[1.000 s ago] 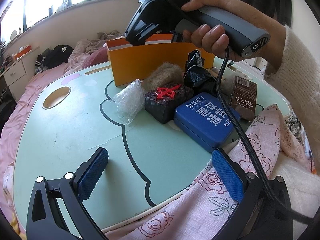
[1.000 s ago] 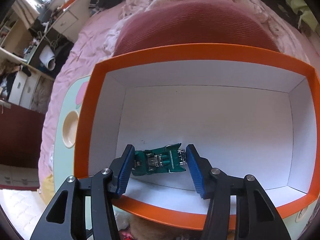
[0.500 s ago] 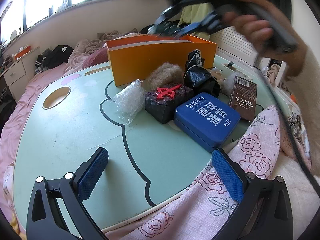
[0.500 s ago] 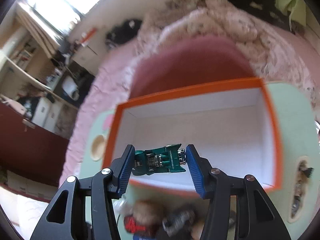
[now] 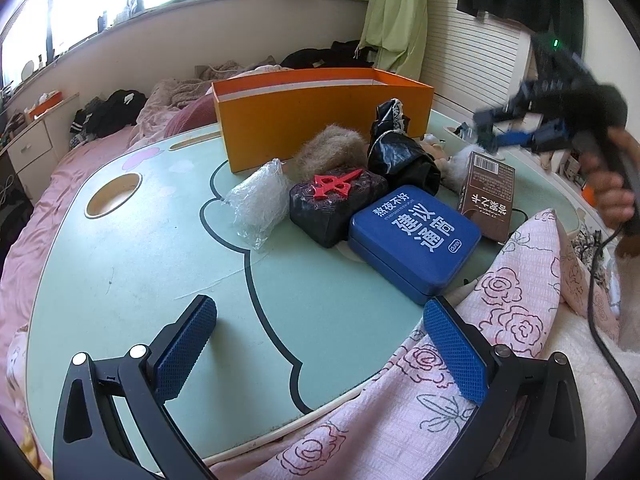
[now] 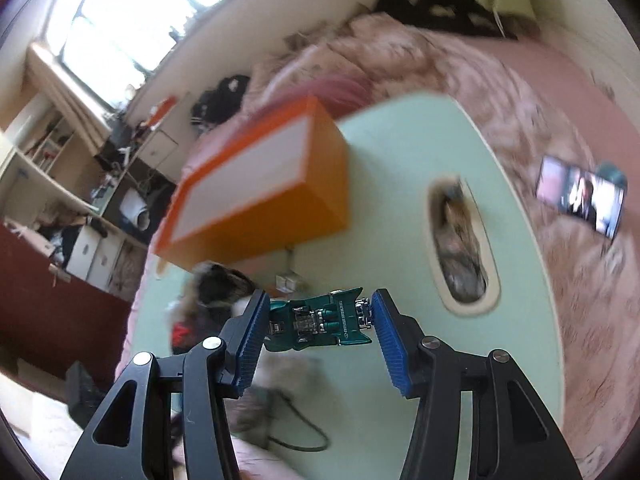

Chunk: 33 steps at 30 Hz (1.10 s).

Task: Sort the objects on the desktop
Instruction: 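Lift the green board out and set it on the table with the right gripper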

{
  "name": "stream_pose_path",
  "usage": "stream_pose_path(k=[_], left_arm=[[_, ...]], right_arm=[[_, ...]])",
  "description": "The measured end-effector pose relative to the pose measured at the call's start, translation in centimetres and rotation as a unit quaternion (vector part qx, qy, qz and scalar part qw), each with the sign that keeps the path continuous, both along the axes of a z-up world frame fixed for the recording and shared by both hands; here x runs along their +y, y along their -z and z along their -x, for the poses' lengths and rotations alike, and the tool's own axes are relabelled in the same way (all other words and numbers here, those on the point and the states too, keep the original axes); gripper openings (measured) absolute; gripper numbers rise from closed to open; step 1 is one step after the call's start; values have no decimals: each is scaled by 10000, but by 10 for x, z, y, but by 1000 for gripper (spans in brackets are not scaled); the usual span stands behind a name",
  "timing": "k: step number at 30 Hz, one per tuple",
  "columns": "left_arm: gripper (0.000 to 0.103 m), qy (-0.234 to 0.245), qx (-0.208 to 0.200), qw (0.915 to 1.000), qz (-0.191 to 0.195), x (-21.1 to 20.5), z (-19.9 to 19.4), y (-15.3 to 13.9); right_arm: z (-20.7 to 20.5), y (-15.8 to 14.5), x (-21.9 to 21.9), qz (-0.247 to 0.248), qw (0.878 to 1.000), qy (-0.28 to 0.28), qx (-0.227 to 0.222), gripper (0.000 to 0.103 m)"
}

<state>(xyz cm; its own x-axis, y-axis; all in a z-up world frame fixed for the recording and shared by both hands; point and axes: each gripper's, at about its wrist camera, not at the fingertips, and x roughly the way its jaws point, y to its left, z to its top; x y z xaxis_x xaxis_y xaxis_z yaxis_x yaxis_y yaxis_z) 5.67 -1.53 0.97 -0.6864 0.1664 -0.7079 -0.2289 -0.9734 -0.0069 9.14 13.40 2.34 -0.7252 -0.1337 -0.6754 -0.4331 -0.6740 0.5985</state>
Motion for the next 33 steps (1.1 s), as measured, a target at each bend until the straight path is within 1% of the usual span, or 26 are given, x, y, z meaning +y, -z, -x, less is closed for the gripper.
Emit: stream_pose_path(k=[2, 4, 5, 7, 9, 11, 13, 14, 16, 18, 20, 21, 23, 25, 26, 28, 29, 33], left_arm=[[103, 1, 2, 10000, 3, 0, 0, 0], [103, 2, 3, 10000, 4, 0, 0, 0], [103, 3, -1, 10000, 0, 0, 0, 0], [103, 5, 3, 10000, 0, 0, 0, 0], [103, 7, 2, 10000, -2, 0, 1, 0], [103, 7, 4, 10000, 3, 0, 0, 0], [103, 6, 3, 10000, 3, 0, 0, 0], [103, 7, 3, 10000, 3, 0, 0, 0], [103, 9, 5, 10000, 4, 0, 0, 0], [103, 10, 4, 10000, 2, 0, 0, 0], [103, 12, 4, 10000, 3, 0, 0, 0], [103, 12, 3, 10000, 3, 0, 0, 0], [103, 14, 5, 10000, 3, 0, 0, 0], [103, 16, 5, 10000, 4, 0, 0, 0], [103, 18, 4, 10000, 8, -1, 0, 0], [103, 19, 12, 10000, 11, -1, 0, 0], [103, 21, 12, 10000, 11, -1, -1, 0], [103, 22, 13, 10000, 13, -2, 0, 0]], right_arm=[[7, 7, -7, -101, 9998, -69, -135, 53], [14, 6, -14, -258, 9995, -111, -111, 53], [19, 6, -18, -330, 9993, -148, -97, 53], [26, 3, -22, -463, 9988, -122, 83, 54], [25, -1, -24, -567, 9981, -19, 237, 60], [13, -8, -31, -750, 9961, 129, 451, 77], [-4, -13, -43, -1078, 9923, 187, 576, 83], [-13, -14, -52, -1289, 9899, 155, 577, 83], [-29, -12, -66, -1547, 9862, 7, 582, 83], [-45, -6, -81, -1711, 9829, -205, 652, 84], [-58, 1, -93, -1867, 9793, -402, 676, 88], [-61, 6, -99, -2009, 9764, -498, 616, 89], [-58, 14, -106, -2385, 9684, -663, 317, 91], [-53, 22, -107, -2473, 9670, -605, 136, 92], [-52, 26, -107, -2493, 9667, -558, 128, 96], [-51, 31, -118, -2833, 9579, -466, 100, 102], [-52, 33, -121, -2927, 9551, -437, 158, 103], [-52, 36, -120, -3025, 9516, -374, 400, 103]])
